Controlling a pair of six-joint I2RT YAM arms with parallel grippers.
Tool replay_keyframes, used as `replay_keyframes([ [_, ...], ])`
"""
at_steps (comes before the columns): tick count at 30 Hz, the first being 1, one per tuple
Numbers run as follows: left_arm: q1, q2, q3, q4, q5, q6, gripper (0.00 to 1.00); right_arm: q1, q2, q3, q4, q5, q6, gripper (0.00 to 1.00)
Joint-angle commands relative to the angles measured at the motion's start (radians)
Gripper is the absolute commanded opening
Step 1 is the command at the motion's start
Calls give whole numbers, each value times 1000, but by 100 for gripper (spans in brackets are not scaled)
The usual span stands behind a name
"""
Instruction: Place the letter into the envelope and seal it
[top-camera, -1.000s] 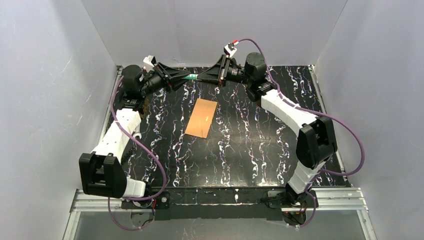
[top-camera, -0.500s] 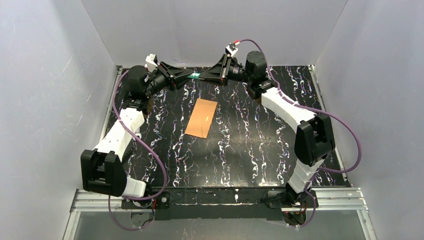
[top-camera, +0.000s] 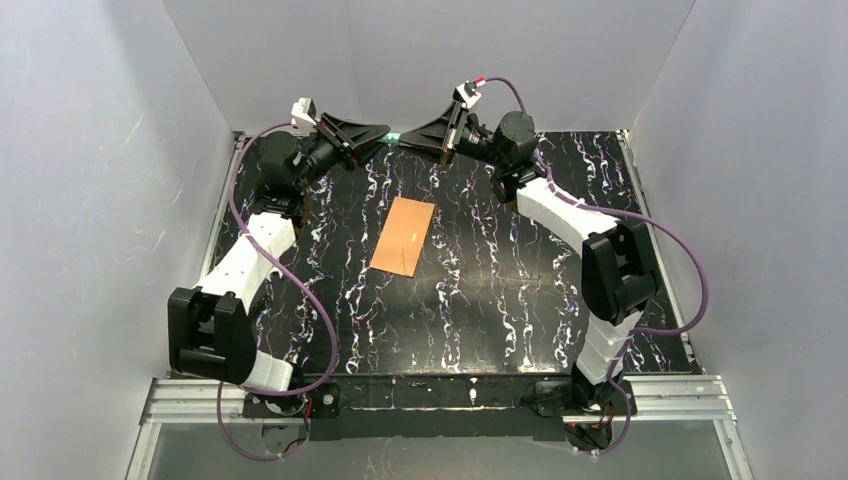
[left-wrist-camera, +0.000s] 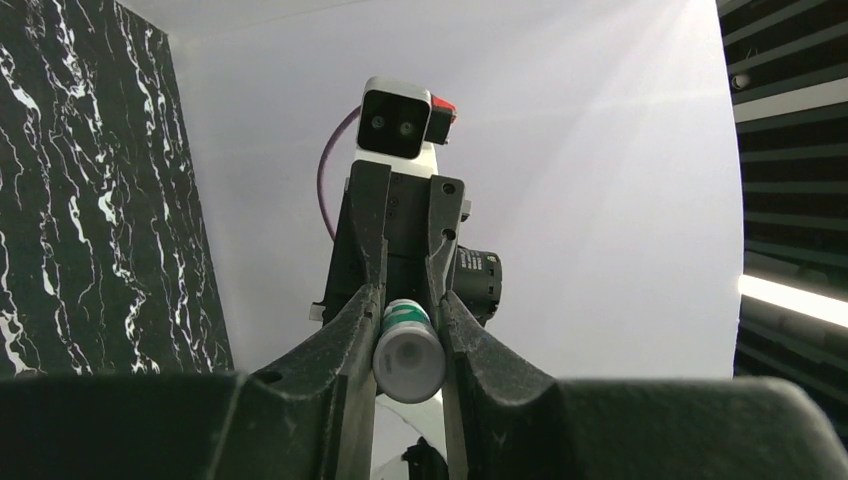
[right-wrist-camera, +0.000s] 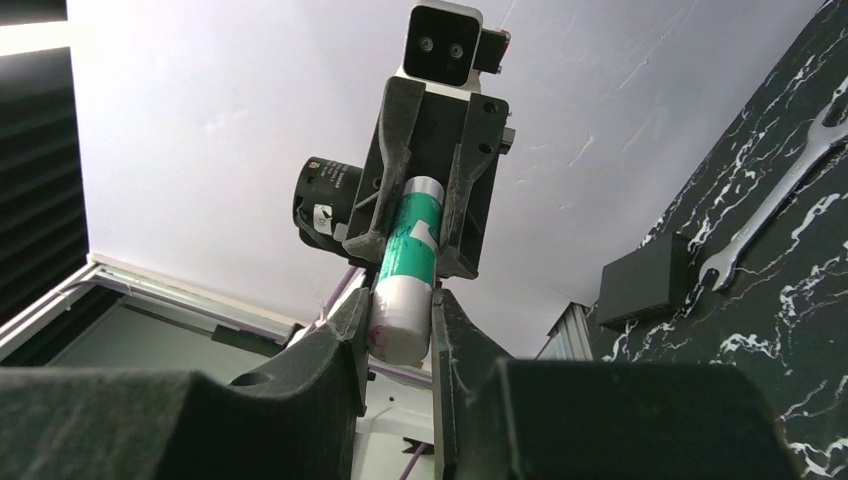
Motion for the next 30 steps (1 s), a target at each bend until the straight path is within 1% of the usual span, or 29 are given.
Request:
replay_keyframes([
  [1, -168, -7, -16, 24, 312, 2, 0, 38, -49, -15, 13, 15, -43, 1],
  [4, -128, -19, -20, 24, 296, 25, 0, -15, -96, -24, -76, 20, -97, 2],
  [6, -108, -22, -22, 24, 288, 53, 0, -36, -120, -39, -114, 28, -112, 18],
  [8, -89, -24, -33, 22, 268, 71, 0, -45, -133, -40, -148, 15, -125, 44],
  [9, -78, -24, -37, 19, 261, 81, 0, -45, -140, -39, -157, 12, -135, 52],
  [11, -60, -29, -51, 18, 236, 102, 0, -48, -162, -44, -203, 20, -169, 65],
  [13, -45, -29, -55, 17, 228, 125, 0, -59, -187, -54, -211, 25, -188, 75],
  [16, -30, -21, -51, 15, 236, 148, 0, -79, -224, -83, -214, 26, -197, 78],
  [18, -27, -15, -45, 15, 256, 176, 0, -94, -247, -96, -268, 30, -238, 78],
  [20, -28, -12, -47, -2, 276, 226, 0, -113, -271, -105, -391, 57, -315, 79],
  [21, -27, -12, -52, -28, 283, 255, 0, -121, -282, -100, -488, 84, -376, 79],
  [22, -27, -12, -57, -69, 288, 296, 0, -128, -291, -90, -652, 123, -453, 78],
  [24, -31, -13, -59, -207, 277, 397, 0, -138, -293, -51, -931, 242, -608, 78],
  [25, -38, -6, -48, -301, 266, 466, 0, -140, -289, -37, -1055, 328, -678, 78],
  [26, -47, 7, -21, -484, 248, 540, 0, -141, -286, -32, -1150, 431, -730, 77],
  [27, -61, 37, 22, -590, 210, 627, 0, -141, -281, -35, -1225, 491, -776, 76],
  [28, -84, 73, 77, -757, 186, 718, 0, -141, -277, -47, -1287, 568, -805, 75],
  [29, -114, 114, 122, -888, 170, 793, 0, -141, -275, -67, -1326, 617, -830, 74],
  [30, -140, 156, 158, -990, 163, 835, 0, -141, -277, -88, -1348, 655, -852, 73],
])
